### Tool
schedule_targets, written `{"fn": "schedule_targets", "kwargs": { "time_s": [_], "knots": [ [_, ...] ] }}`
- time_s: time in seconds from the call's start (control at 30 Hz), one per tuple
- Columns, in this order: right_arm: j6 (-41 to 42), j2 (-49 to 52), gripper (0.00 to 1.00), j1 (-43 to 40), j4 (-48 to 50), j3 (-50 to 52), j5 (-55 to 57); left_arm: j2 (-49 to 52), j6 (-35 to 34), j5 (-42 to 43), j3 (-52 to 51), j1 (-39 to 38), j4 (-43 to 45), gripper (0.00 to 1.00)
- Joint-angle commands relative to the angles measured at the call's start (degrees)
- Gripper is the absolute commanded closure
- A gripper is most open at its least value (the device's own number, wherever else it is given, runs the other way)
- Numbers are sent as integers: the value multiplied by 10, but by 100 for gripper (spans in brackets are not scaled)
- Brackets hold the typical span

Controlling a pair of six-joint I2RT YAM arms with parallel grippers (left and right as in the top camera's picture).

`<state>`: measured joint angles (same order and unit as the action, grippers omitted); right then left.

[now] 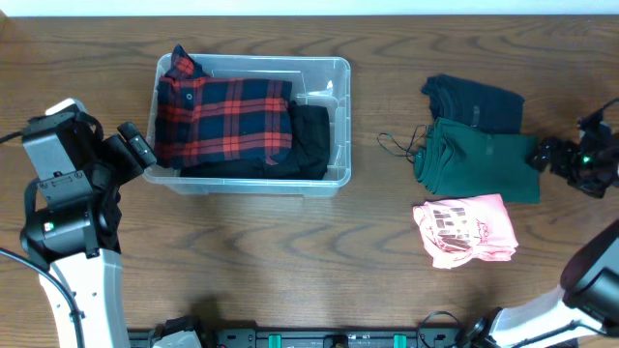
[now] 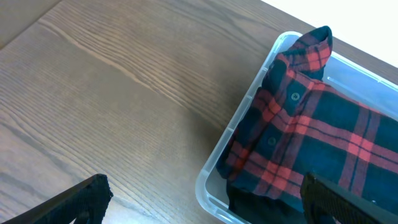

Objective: Pack container
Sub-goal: 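Move the right gripper to the dark green garment and grasp it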

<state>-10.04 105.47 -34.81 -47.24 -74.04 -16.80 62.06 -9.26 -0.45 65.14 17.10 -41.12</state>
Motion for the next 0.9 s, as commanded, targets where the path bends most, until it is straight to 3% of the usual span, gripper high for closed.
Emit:
{"fn": "schedule_targets", "kwargs": {
  "time_s": [0.0,0.37,0.7,0.87],
  "knots": [
    [-41,32,1,-4,9,-8,-21,4,-9,-7,-2,2,0,2],
    [-81,111,3,-4,26,-7,-92,4,-9,-7,-2,2,0,2],
    [-80,195,23,0,5,8,-163,4,-9,-7,-2,2,0,2],
    [-80,200,43,-2,5,10,-165,4,-9,-7,-2,2,0,2]
  ]
}}
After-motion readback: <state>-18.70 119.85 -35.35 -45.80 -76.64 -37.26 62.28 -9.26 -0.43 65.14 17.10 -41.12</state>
